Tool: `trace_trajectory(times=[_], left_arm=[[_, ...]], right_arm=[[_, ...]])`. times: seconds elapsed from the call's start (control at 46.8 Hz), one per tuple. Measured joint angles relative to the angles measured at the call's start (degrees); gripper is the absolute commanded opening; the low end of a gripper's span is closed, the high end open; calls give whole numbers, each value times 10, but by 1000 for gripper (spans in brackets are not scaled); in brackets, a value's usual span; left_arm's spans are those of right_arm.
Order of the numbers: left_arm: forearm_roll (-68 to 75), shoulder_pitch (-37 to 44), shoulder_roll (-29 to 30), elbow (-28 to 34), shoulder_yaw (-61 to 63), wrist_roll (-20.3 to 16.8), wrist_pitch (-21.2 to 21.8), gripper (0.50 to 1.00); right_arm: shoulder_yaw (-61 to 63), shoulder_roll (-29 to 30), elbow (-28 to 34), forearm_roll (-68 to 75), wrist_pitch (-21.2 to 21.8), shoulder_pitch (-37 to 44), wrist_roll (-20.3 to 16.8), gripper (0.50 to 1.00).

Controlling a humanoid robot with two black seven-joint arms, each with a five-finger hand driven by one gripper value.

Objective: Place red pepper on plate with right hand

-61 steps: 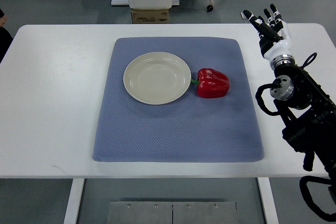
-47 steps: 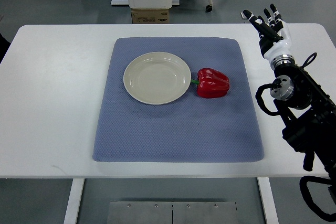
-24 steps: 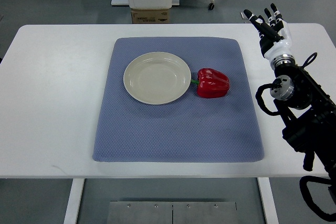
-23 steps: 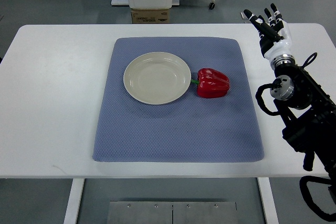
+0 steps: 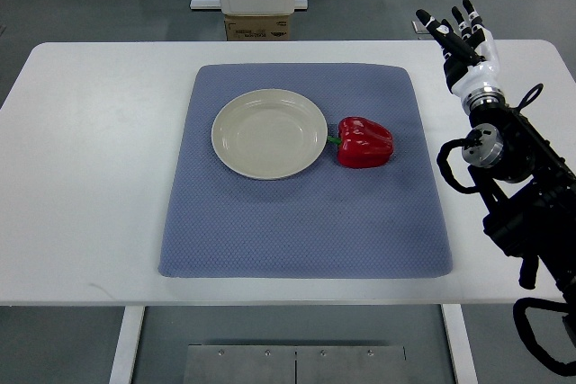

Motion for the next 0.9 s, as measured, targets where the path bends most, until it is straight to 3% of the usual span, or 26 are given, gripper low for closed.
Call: trace_trajectory(times=[0.898], left_arm=[[0, 0, 0, 0, 0, 0, 0, 1000]], right_arm=[[-8, -2, -4, 0, 0, 2, 0, 1000]])
